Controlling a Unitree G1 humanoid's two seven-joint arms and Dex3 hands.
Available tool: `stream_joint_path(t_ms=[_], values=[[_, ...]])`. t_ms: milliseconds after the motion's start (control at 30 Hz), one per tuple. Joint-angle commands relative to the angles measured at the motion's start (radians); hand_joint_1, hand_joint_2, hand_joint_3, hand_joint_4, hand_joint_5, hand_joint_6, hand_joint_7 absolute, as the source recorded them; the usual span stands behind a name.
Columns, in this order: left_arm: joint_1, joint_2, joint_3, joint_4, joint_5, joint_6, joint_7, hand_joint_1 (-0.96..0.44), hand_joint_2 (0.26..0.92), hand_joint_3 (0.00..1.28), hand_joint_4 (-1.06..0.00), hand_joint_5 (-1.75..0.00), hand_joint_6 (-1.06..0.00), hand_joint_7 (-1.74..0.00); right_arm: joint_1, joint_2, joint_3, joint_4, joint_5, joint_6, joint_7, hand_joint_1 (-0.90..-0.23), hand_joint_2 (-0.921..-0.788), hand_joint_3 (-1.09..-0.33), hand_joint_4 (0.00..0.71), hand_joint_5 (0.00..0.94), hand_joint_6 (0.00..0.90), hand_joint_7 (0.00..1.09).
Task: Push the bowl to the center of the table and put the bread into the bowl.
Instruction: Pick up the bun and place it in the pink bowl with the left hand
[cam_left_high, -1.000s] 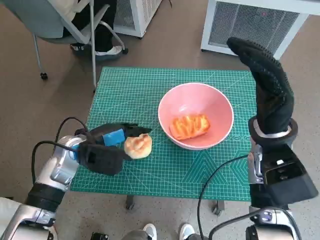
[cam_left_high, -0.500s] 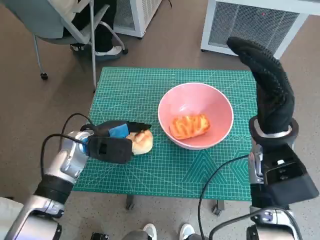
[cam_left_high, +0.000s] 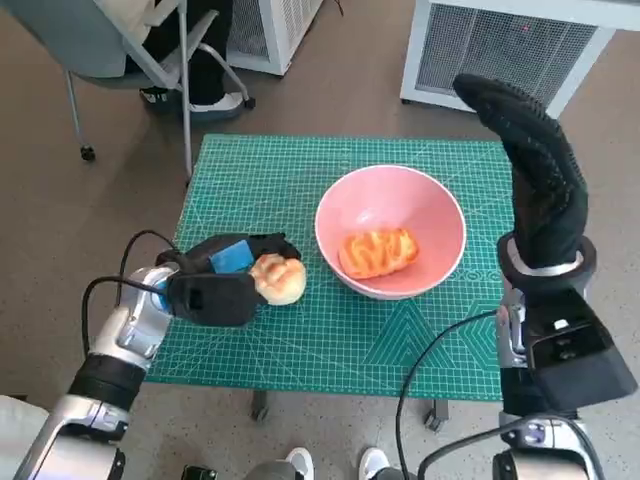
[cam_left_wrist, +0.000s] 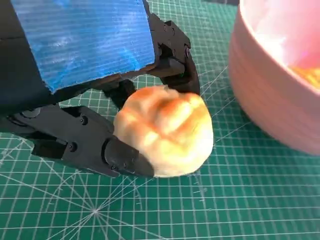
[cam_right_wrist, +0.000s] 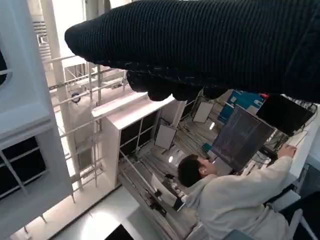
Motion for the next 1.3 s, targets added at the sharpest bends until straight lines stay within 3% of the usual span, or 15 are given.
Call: stream_joint_path(t_ms=[33, 333, 667, 933, 1100, 1300], values=[[-0.006, 0.026, 0.057, -0.093, -0.062, 0.007, -0.036, 0.00, 0.921, 0.15, -0.60, -1.28, -0.53, -1.24, 0.012, 0.008, 0.005, 0.015, 0.003, 0.007, 0.008, -0.583, -0.921, -0.726, 0.286, 0.000, 0.017, 0.66], [-0.034, 0.033, 0.160, -0.316, -0.128, 0.090, -0.027, 0.00, 0.920, 0.12, -0.62, -1.26, -0.57, -1.21, 0.007, 0.010, 0.004, 0.025, 0.011, 0.002, 0.012, -0.584, -0.921, -0.724, 0.287, 0.000, 0.017, 0.66], [-0.113, -0.056, 0.197, -0.476, -0.115, 0.113, 0.108, 0.00, 0.917, 0.06, -0.70, -1.16, -0.64, -1.16, 0.002, 0.014, 0.005, 0.033, 0.011, -0.004, 0.013, -0.581, -0.921, -0.723, 0.287, 0.000, 0.018, 0.66], [-0.180, -0.161, 0.128, -0.409, -0.072, 0.004, 0.213, 0.00, 0.915, 0.05, -0.73, -1.12, -0.66, -1.15, -0.002, 0.019, 0.006, 0.038, 0.004, -0.008, 0.010, -0.575, -0.921, -0.721, 0.287, 0.000, 0.017, 0.66], [-0.244, -0.194, 0.078, -0.302, -0.067, -0.040, 0.183, 0.00, 0.915, 0.04, -0.74, -1.10, -0.66, -1.15, -0.005, 0.022, 0.005, 0.040, 0.001, -0.008, 0.009, -0.572, -0.921, -0.722, 0.287, 0.000, 0.017, 0.66], [-0.323, -0.236, 0.014, -0.153, -0.045, -0.062, 0.154, 0.00, 0.920, 0.09, -0.66, -1.15, -0.60, -1.24, -0.005, 0.019, 0.002, 0.034, 0.001, -0.004, 0.008, -0.568, -0.921, -0.723, 0.287, 0.000, 0.017, 0.66]])
